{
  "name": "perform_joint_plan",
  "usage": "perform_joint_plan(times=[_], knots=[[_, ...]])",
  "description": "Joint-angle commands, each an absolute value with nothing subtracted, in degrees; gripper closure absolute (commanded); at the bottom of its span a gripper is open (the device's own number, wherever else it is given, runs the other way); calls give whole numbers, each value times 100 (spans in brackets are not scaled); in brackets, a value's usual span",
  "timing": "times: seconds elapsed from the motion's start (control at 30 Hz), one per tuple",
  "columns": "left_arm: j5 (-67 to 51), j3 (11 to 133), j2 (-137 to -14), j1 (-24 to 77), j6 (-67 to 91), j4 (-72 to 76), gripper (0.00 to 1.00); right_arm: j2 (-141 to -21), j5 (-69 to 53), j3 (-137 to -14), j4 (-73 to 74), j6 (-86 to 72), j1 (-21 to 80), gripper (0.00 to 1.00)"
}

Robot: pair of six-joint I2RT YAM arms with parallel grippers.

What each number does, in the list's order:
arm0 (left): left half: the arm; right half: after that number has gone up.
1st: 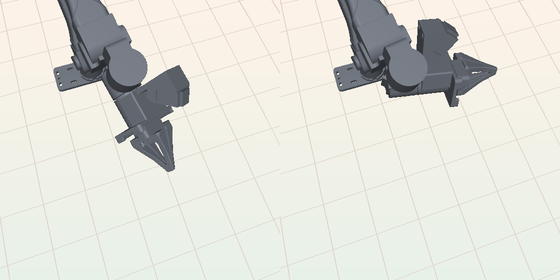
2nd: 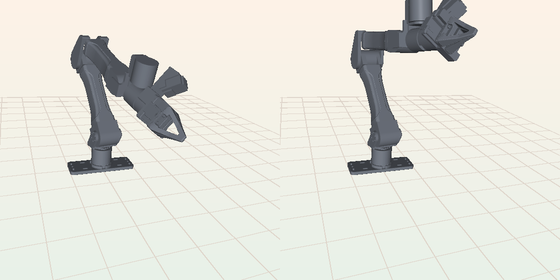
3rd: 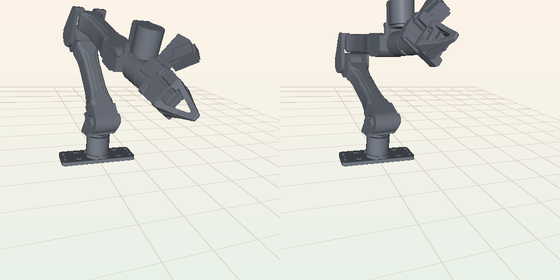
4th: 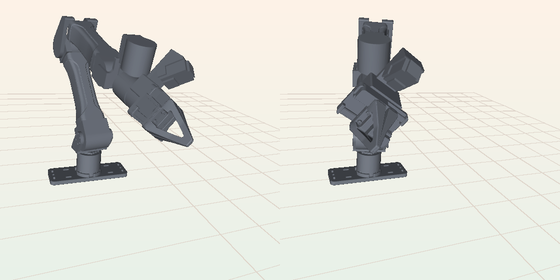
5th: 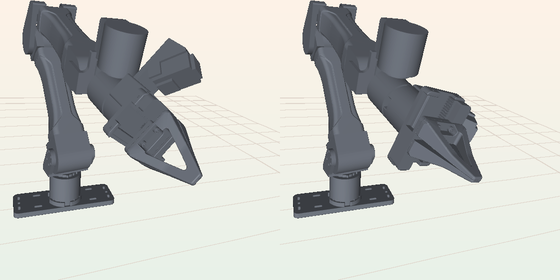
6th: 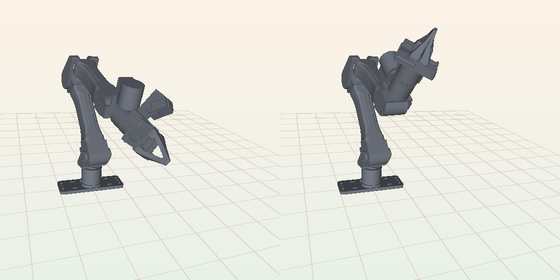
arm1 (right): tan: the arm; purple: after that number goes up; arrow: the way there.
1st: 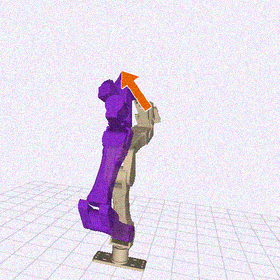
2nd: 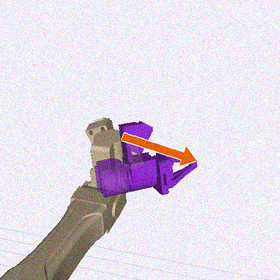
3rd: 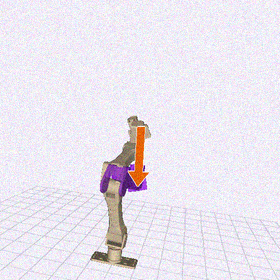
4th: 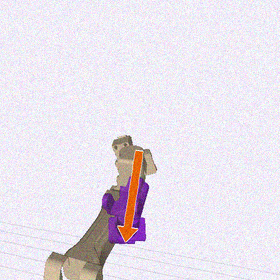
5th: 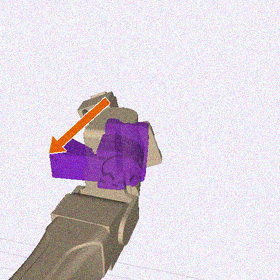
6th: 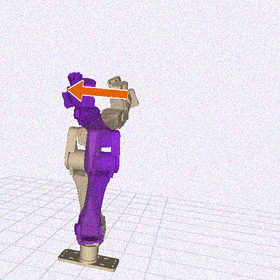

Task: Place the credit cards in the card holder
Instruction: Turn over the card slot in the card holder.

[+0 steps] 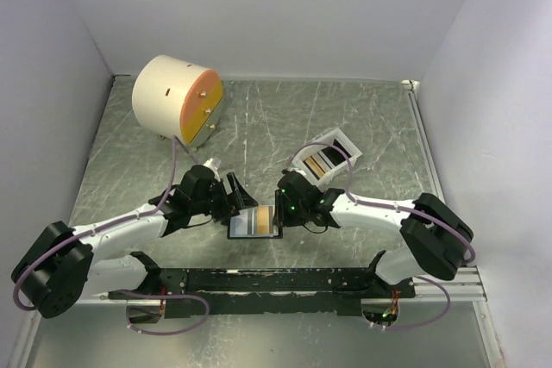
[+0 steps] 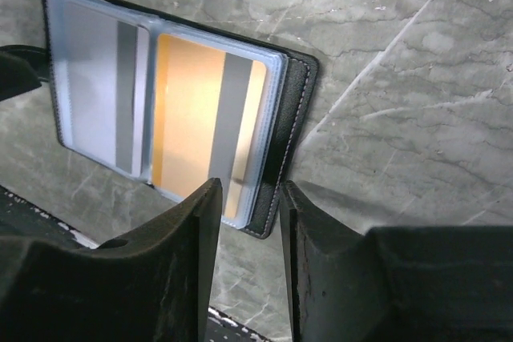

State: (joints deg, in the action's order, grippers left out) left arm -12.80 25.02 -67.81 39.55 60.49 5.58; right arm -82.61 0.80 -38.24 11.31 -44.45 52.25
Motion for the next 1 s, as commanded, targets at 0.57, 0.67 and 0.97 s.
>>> perform_joint_plan(times=[0.57,0.67,0.97], knots=[[-1132,2324,-6731,3671,5810,499,8,-8570,-831,-4281,44,-4851,5441,79],[-1142,2287,-6761,3656,5822,550,8,-8812,-836,-4429,79,-4822,5458,79],[-1274,2156,-6960,3628,5898,839,8,-9399,-751,-4486,63,-4794,5462,86]])
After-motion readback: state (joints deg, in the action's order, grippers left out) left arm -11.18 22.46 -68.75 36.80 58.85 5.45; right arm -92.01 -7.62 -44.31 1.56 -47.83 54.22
